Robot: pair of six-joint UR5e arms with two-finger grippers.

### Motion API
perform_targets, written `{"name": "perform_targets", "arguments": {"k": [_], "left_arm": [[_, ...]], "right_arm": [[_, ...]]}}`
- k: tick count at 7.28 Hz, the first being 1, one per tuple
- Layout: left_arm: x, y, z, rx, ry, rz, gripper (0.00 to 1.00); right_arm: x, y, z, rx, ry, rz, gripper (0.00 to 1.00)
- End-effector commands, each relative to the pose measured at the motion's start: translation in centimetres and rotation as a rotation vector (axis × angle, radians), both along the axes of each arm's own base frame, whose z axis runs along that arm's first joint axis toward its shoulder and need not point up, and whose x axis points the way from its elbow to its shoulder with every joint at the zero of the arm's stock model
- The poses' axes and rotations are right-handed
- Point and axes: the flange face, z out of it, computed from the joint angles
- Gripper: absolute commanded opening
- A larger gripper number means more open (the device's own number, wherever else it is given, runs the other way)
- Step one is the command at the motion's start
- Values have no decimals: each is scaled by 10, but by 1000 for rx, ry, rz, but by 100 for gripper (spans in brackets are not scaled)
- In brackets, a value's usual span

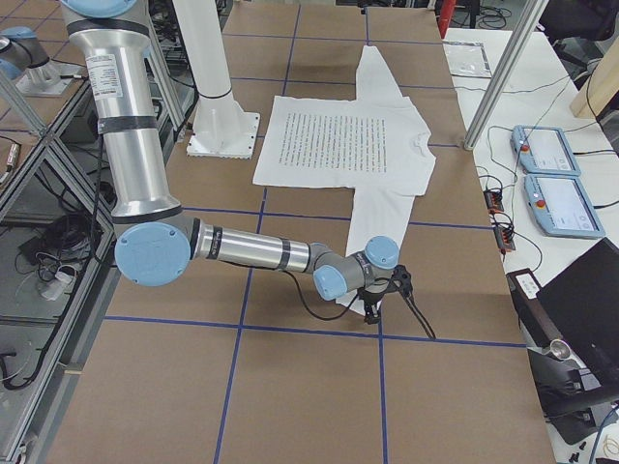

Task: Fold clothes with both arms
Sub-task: 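Lower the right gripper and grasp the cuff of the sleeve nearest it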

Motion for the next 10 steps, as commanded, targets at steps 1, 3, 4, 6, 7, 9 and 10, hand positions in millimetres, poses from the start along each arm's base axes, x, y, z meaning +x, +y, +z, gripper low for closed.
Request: {"name": "perform_targets", "arguments": {"k": [1, 3, 4, 6, 7, 9, 10], "left_arm": [[0, 0, -1, 1, 0, 0, 100], [0, 0, -1, 0, 1, -1, 100], [0, 0, -1, 0, 2, 0, 100], [0, 0, 0, -4, 2, -1, 100], [0, 0, 0, -3, 2, -1, 100], [0, 0, 0, -2, 1, -2, 100], [0, -1, 0, -2, 2, 0, 100]], "right_arm": [[4, -1, 0, 1, -4, 3, 25], [4, -3, -4, 6, -8, 2, 6], [11, -6, -9, 12, -18, 15, 0], [31, -14, -37, 32, -91, 40, 0], [32, -16, -57, 61, -116, 42, 0], [16, -42, -126, 36, -251, 47, 0], [10, -52, -175, 9, -309, 96, 0]]}}
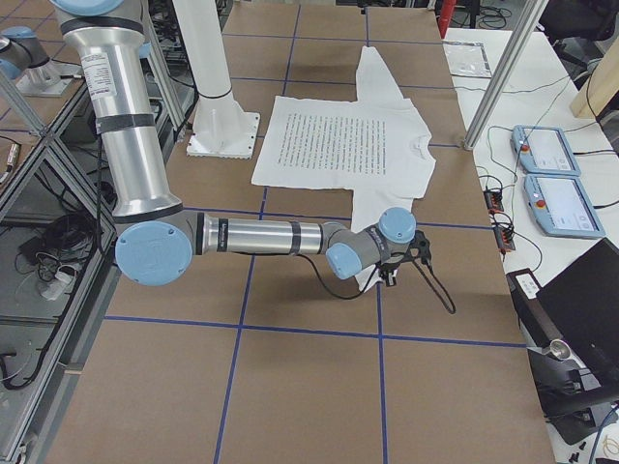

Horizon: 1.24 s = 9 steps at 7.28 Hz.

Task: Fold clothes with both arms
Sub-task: 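Lower the right gripper and grasp the cuff of the sleeve nearest it, then carry the sleeve across the shirt body toward the collar with the right gripper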

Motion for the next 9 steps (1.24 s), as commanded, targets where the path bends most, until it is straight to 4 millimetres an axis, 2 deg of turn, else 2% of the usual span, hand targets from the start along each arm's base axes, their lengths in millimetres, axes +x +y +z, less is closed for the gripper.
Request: {"name": "perform_targets", "arguments": {"k": [1, 3, 4, 5, 6, 7, 9], "left_arm": [[0, 0, 1, -1, 0, 1, 100], [0, 0, 2, 0, -2, 3, 100], [0, 0, 2, 0, -2, 4, 100], [0, 1, 3, 12, -1, 4, 100], [0, 1, 5, 20, 1, 3, 100], [0, 1, 5, 20, 1, 3, 100], [0, 1, 5, 21, 0, 2, 100]], "right_arm": [[-35, -11, -107, -82, -131, 65, 0], [-121, -7, -221, -179, -218, 100, 0], [-164, -6, -271, -188, -234, 134, 0], [-205, 0, -307, -184, -242, 160, 0], [-232, 3, -344, -179, -263, 202, 0], [-249, 7, -370, -142, -278, 221, 0], [-277, 14, -439, -88, -334, 249, 0]]}}
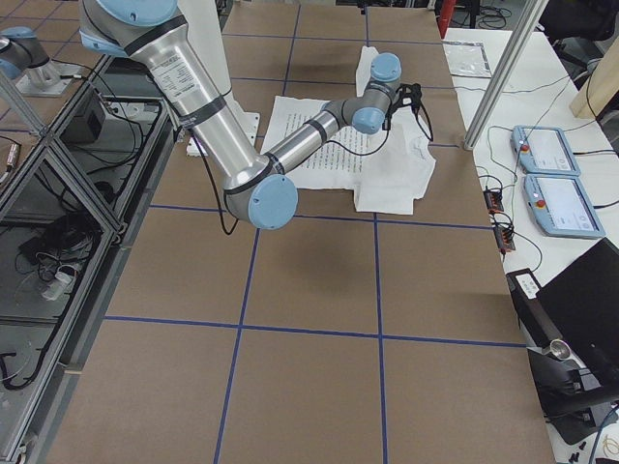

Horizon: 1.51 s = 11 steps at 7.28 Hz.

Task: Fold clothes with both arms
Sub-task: 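Carry the sleeve across the shirt body toward the collar with the right gripper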

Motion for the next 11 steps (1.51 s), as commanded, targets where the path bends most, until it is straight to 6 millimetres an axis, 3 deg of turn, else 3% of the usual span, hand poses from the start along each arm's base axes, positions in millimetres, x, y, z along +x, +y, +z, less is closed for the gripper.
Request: {"name": "perform_targets", "arguments": {"k": [1, 3, 5, 7, 9, 11], "left_arm": [[0, 0, 1, -1, -3, -1, 100], [0, 0, 4, -4, -6, -1, 100], [-1, 1, 6, -8, -8, -2, 100], [-1, 2, 10, -14, -10, -1, 100], [-1, 0, 13, -20, -11, -2, 100], [-1, -1, 12, -19, -11, -2, 100]], "right_arm": [[-35, 15, -68, 35, -52, 52, 0], [-58, 29, -98, 60, -62, 57, 0], [-115, 53, -100, 66, -11, 69, 0], [-160, 49, -120, 56, 16, 57, 0], [-178, 64, -130, 69, 10, 48, 0], [-195, 81, -127, 68, 14, 17, 0]]}}
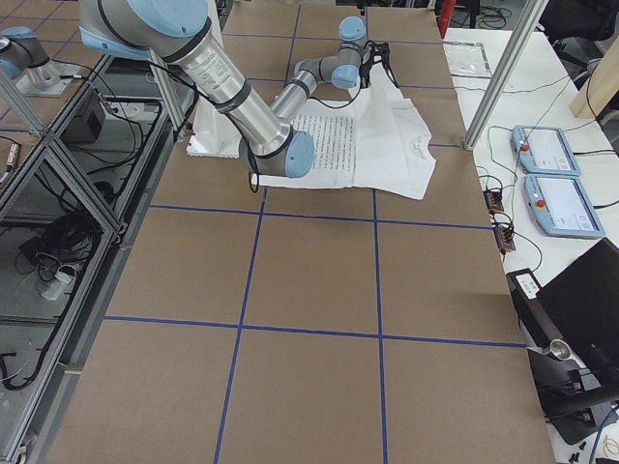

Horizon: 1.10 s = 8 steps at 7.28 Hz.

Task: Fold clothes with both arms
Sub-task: 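Carry the sleeve across the shirt body toward the collar with the right gripper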

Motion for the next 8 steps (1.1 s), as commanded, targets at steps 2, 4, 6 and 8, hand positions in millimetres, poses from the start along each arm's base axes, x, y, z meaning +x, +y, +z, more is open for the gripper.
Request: {"name": "perform_targets", "arguments": {"k": [2, 4, 6, 8], "left_arm": [[0, -1, -1, 0, 0, 0, 100], [1, -4, -4, 6, 1, 0, 100], [1, -8, -5, 8, 1, 0, 100], [2, -17, -8, 9, 1, 0, 100]], "right_arm": [[-29, 7, 12, -15, 34, -22, 0], [-65, -19, -2, -33, 83, 8, 0], [-84, -36, -12, -13, 75, 38, 0], [-102, -35, -13, 67, 13, 119, 100]]}}
